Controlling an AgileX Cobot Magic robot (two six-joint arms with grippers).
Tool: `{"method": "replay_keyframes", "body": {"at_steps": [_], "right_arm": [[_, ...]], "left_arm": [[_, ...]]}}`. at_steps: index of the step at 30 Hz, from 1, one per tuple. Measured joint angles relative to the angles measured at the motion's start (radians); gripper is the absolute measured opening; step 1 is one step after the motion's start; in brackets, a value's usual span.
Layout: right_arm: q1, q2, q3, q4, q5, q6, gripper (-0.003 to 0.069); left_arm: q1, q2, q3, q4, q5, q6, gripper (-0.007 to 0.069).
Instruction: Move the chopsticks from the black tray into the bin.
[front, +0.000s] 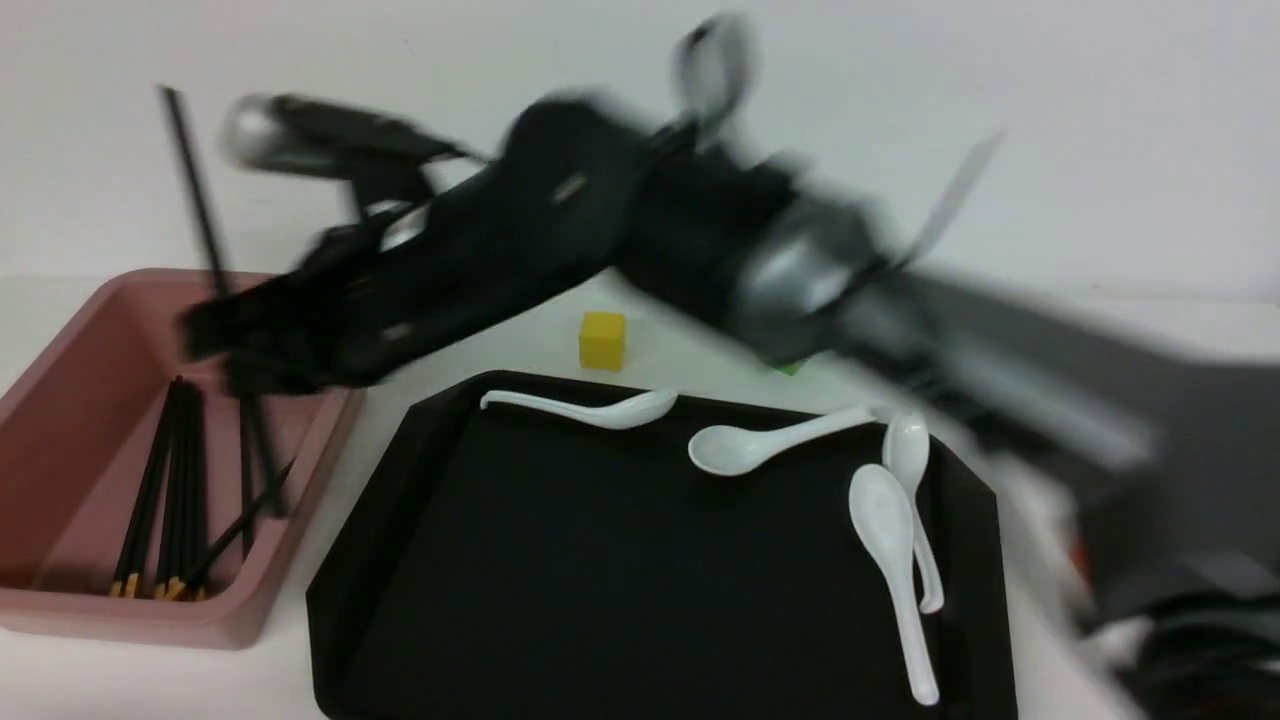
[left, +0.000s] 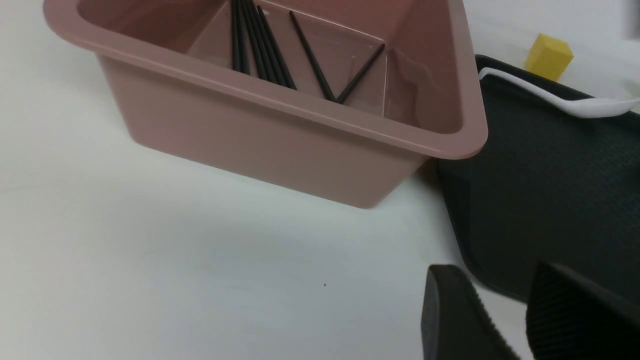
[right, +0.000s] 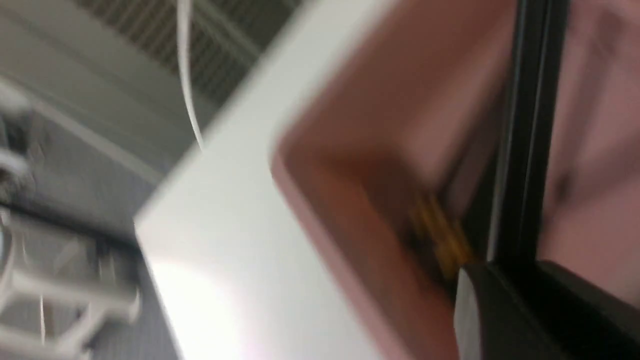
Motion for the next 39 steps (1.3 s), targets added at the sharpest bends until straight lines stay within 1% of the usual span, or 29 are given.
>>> {"method": "replay_keyframes", "body": {"at_steps": [3,5,7,10,11,16,17,18,20,21,25,28,29,31,32,33,34,35,39], "right_arm": [[0.041,0.106,-0.08,0.059,-0.185,-0.058,0.0106],[0.06,0.162,-0.111,0.092,-0.276,-0.09,0.0106],[0.072,0.199,-0.126,0.111,-0.324,-0.114,0.0108],[0.078,0.223,-0.127,0.118,-0.333,-0.13,0.0123],[0.078,0.235,-0.127,0.113,-0.323,-0.14,0.014],[0.062,0.228,-0.127,0.065,-0.226,-0.161,0.0214],[0.054,0.215,-0.127,0.053,-0.182,-0.161,0.0227],[0.049,0.202,-0.127,0.045,-0.14,-0.161,0.0233],[0.042,0.191,-0.127,0.035,-0.109,-0.161,0.0233],[0.031,0.167,-0.127,0.012,-0.044,-0.161,0.0231],[-0.01,0.066,-0.127,-0.087,0.201,-0.161,0.0188],[-0.044,-0.042,-0.128,-0.162,0.417,-0.161,0.0128],[-0.046,-0.05,-0.129,-0.162,0.432,-0.161,0.0123],[-0.075,-0.165,-0.13,-0.223,0.61,-0.161,0.0059],[-0.087,-0.211,-0.13,-0.244,0.648,-0.158,0.0034],[-0.089,-0.22,-0.13,-0.249,0.654,-0.157,0.0034],[-0.103,-0.29,-0.126,-0.281,0.677,-0.133,0.0],[-0.114,-0.353,-0.12,-0.312,0.684,-0.107,-0.0009],[-0.125,-0.55,-0.053,-0.443,0.694,-0.074,-0.0013]], "left_arm": [[0.0,0.0,0.0,0.0,0.0,0.0,0.0239],[0.0,0.0,0.0,0.0,0.0,0.0,0.0238],[0.0,0.0,0.0,0.0,0.0,0.0,0.0238],[0.0,0.0,0.0,0.0,0.0,0.0,0.0238],[0.0,0.0,0.0,0.0,0.0,0.0,0.0238],[0.0,0.0,0.0,0.0,0.0,0.0,0.0238],[0.0,0.0,0.0,0.0,0.0,0.0,0.0238],[0.0,0.0,0.0,0.0,0.0,0.0,0.0238],[0.0,0.0,0.0,0.0,0.0,0.0,0.0238],[0.0,0.0,0.0,0.0,0.0,0.0,0.0238],[0.0,0.0,0.0,0.0,0.0,0.0,0.0238],[0.0,0.0,0.0,0.0,0.0,0.0,0.0238],[0.0,0.0,0.0,0.0,0.0,0.0,0.0238],[0.0,0.0,0.0,0.0,0.0,0.0,0.0238],[0.0,0.0,0.0,0.0,0.0,0.0,0.0238],[0.0,0.0,0.0,0.0,0.0,0.0,0.0238],[0.0,0.0,0.0,0.0,0.0,0.0,0.0238],[0.0,0.0,0.0,0.0,0.0,0.0,0.0238],[-0.001,0.0,0.0,0.0,0.0,0.0,0.0238]]}}
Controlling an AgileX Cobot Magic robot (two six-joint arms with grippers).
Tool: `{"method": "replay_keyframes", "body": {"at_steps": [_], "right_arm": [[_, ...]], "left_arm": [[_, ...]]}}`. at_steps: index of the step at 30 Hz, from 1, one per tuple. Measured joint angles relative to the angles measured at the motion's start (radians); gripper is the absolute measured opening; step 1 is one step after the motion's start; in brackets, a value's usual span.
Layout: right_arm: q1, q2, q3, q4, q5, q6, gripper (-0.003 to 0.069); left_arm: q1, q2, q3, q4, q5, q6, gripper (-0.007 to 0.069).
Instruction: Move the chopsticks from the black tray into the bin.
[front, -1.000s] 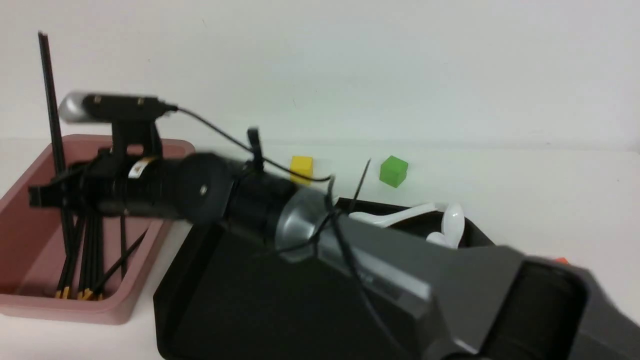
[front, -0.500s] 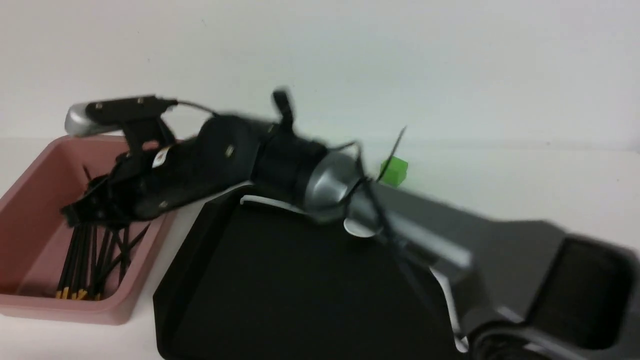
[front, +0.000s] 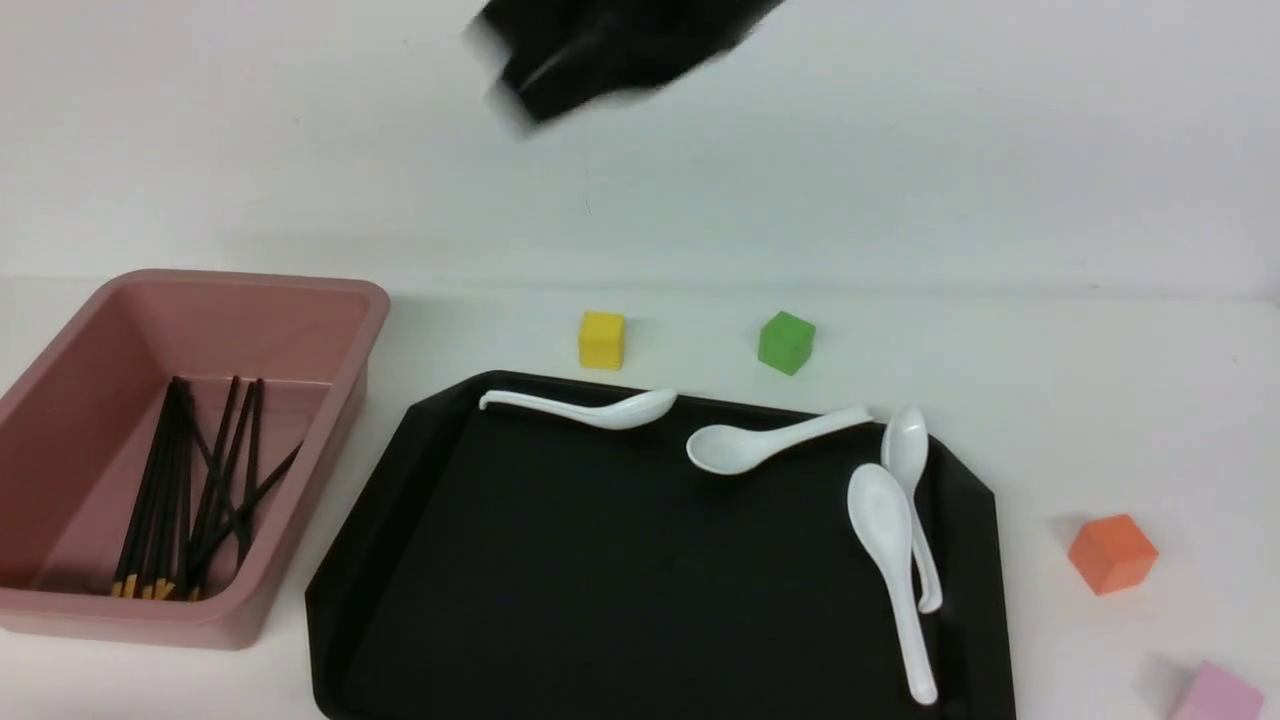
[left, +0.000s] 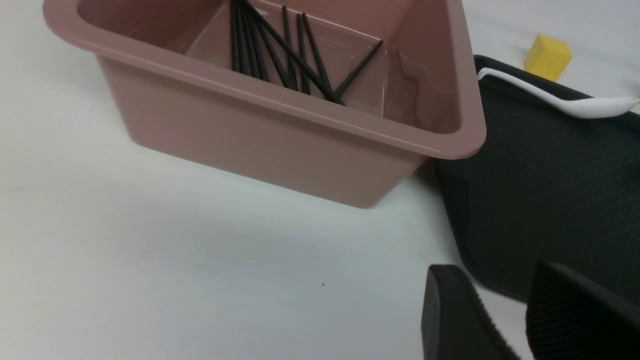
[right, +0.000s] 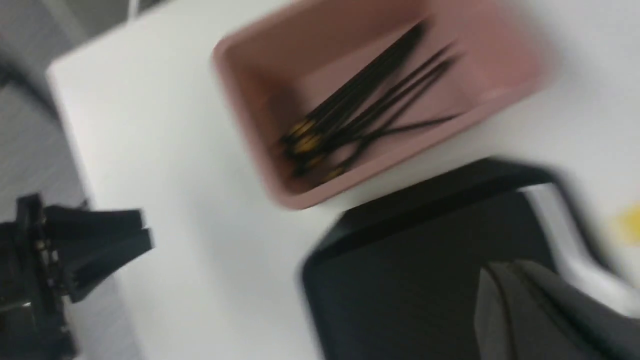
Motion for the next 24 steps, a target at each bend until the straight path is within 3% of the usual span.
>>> {"method": "replay_keyframes", "body": {"at_steps": [5,9,12,15,19,24], "right_arm": [[0.001,-0.308,0.251,-0.112,0.007,0.037,-0.0013],[0.001,-0.57,0.581,-0.123,-0.005,0.075,-0.0009],[0.001,-0.73,0.821,-0.123,-0.104,0.08,-0.0008],[0.001,-0.973,1.228,-0.123,-0.414,0.136,-0.0006],[0.001,-1.143,1.53,-0.124,-0.698,0.195,-0.0006],[0.001,-1.251,1.703,-0.142,-0.844,0.206,-0.0002]], "left_arm": [[0.0,0.0,0.0,0.0,0.0,0.0,0.0238],[0.0,0.0,0.0,0.0,0.0,0.0,0.0238],[0.0,0.0,0.0,0.0,0.0,0.0,0.0238],[0.0,0.0,0.0,0.0,0.0,0.0,0.0238],[0.0,0.0,0.0,0.0,0.0,0.0,0.0238],[0.0,0.0,0.0,0.0,0.0,0.0,0.0238]]}}
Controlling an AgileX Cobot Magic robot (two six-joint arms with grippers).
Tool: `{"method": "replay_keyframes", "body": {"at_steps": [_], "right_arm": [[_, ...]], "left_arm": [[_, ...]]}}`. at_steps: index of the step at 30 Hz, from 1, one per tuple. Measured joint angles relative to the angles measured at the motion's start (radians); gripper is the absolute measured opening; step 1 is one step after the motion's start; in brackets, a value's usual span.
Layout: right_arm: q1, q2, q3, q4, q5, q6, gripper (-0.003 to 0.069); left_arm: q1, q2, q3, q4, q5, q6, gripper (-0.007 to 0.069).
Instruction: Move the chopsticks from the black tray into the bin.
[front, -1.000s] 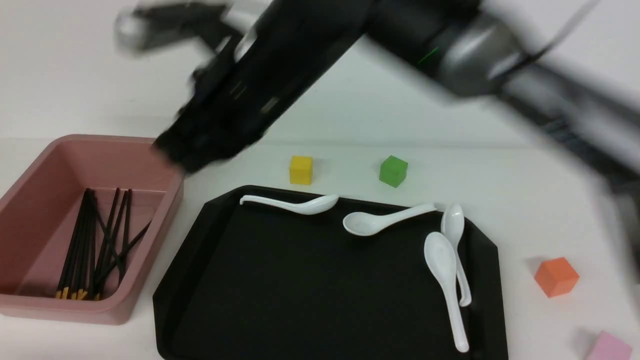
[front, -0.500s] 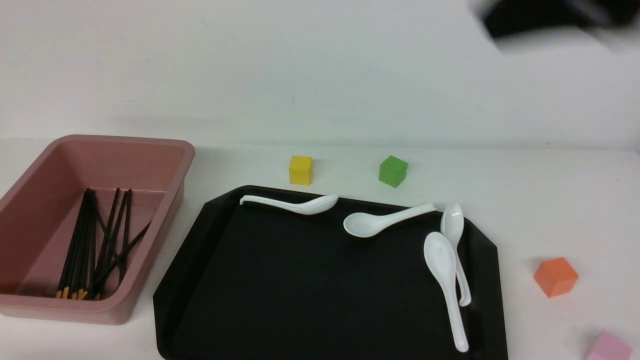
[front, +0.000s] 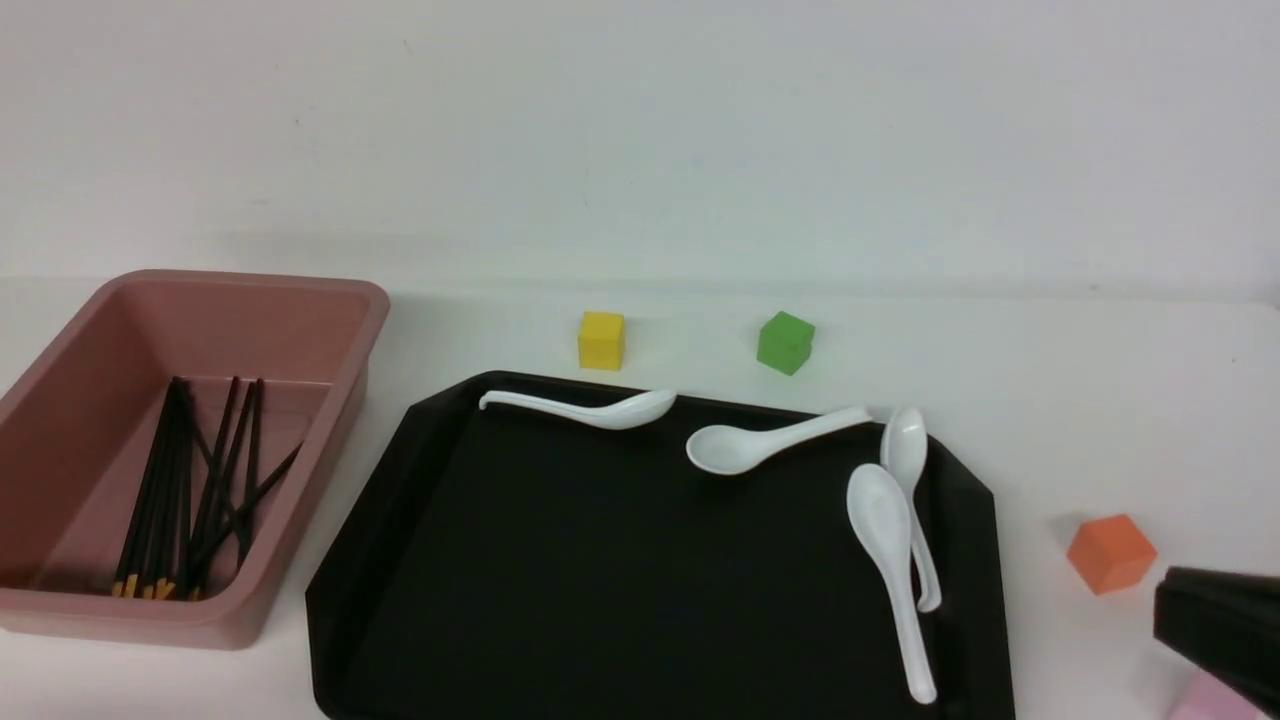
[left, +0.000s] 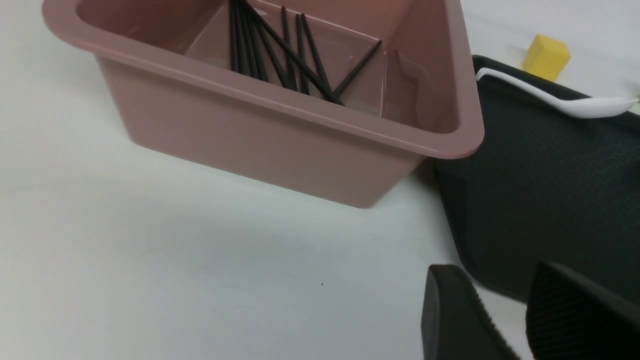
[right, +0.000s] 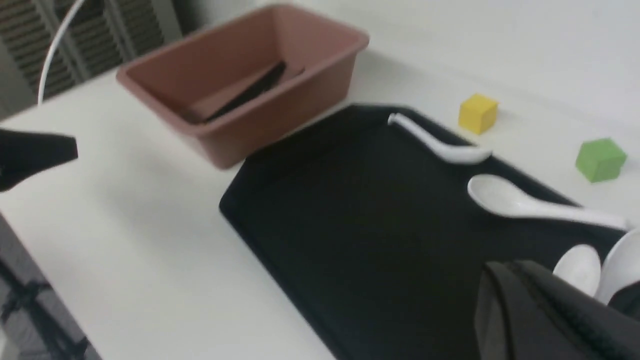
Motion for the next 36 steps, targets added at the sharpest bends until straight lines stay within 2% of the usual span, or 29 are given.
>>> {"method": "replay_keyframes", "body": {"at_steps": [9,21,27,31,36], "right_arm": [[0.0,-0.02,0.024,-0.005,-0.005,0.003,0.0003],[0.0,-0.02,0.025,-0.113,-0.002,0.006,0.0015],[-0.006,-0.033,0.04,-0.128,-0.016,0.031,0.002],[-0.077,-0.078,0.113,-0.127,-0.07,0.033,0.0025],[-0.319,-0.237,0.284,-0.096,-0.15,0.033,0.0032]], "left_arm": [[0.0,0.0,0.0,0.0,0.0,0.0,0.0238],[0.0,0.0,0.0,0.0,0.0,0.0,0.0238],[0.0,0.0,0.0,0.0,0.0,0.0,0.0238],[0.0,0.0,0.0,0.0,0.0,0.0,0.0238],[0.0,0.0,0.0,0.0,0.0,0.0,0.0238]]}}
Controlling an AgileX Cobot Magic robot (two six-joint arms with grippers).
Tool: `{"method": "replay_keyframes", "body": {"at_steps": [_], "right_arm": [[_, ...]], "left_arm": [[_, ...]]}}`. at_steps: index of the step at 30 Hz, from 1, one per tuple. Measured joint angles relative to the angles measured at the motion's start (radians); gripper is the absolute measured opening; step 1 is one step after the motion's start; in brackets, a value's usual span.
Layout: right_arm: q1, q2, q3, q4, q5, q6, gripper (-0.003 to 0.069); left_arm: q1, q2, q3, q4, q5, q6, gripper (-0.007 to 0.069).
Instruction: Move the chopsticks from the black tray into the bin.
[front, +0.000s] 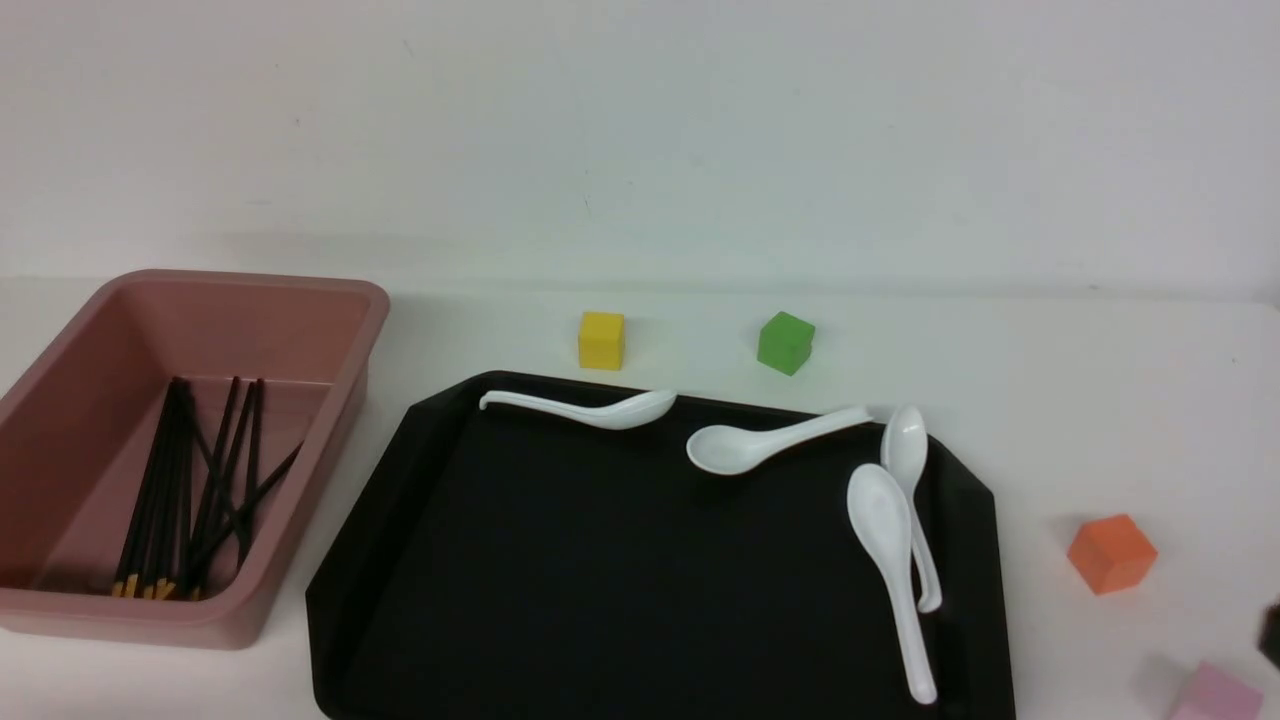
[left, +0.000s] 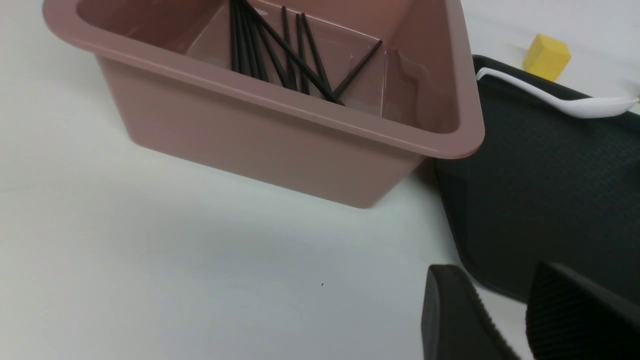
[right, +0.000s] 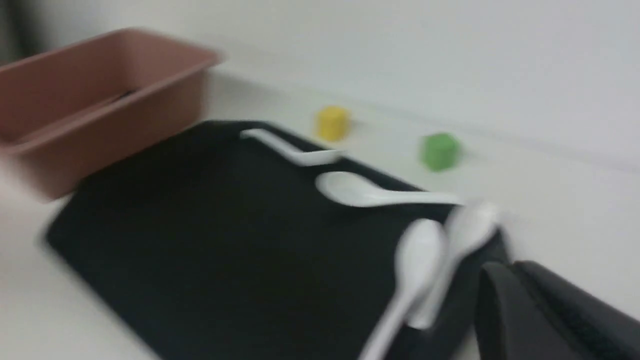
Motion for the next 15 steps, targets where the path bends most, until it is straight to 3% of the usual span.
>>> {"method": "replay_keyframes", "body": {"at_steps": [7,15], "right_arm": [[-0.236,-0.21,0.194,0.007,-0.009,0.001,0.0033],[-0.306,-0.242,0.266,0.014,0.052,0.004,0.004]], "left_arm": [[0.0,0.0,0.0,0.0,0.0,0.0,0.0239],[0.0,0.0,0.0,0.0,0.0,0.0,0.0239]]}}
